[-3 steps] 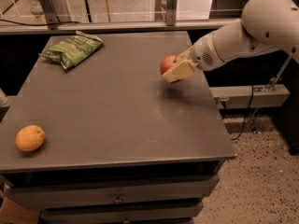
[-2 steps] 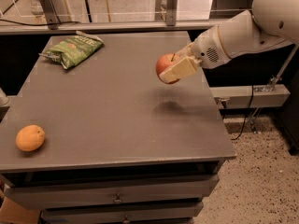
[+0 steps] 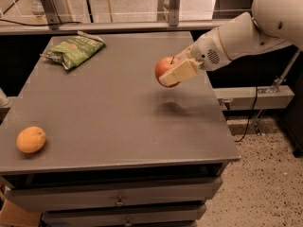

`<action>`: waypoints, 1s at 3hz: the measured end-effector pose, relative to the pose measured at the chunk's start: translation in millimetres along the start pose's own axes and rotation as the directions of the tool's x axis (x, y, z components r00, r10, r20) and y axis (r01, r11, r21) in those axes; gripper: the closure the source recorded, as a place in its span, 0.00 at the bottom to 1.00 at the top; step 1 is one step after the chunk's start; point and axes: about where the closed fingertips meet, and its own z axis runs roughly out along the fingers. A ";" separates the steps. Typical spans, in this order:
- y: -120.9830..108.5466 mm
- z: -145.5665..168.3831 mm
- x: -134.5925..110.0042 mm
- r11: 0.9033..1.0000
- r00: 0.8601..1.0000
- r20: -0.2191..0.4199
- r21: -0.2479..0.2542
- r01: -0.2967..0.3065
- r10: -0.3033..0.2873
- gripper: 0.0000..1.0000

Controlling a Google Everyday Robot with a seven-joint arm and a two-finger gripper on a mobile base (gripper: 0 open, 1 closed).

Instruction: Move apple near orange

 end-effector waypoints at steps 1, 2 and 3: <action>34.8 11.2 -18.4 0.996 0.998 0.056 -0.080 0.031 -0.027 1.00; 93.7 37.1 -51.5 0.977 0.988 0.134 -0.187 0.103 -0.079 1.00; 147.0 73.9 -74.1 0.951 0.974 0.168 -0.247 0.188 -0.149 1.00</action>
Offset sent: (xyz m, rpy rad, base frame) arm -0.1155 0.1598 0.0403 0.2534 -0.0123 0.3531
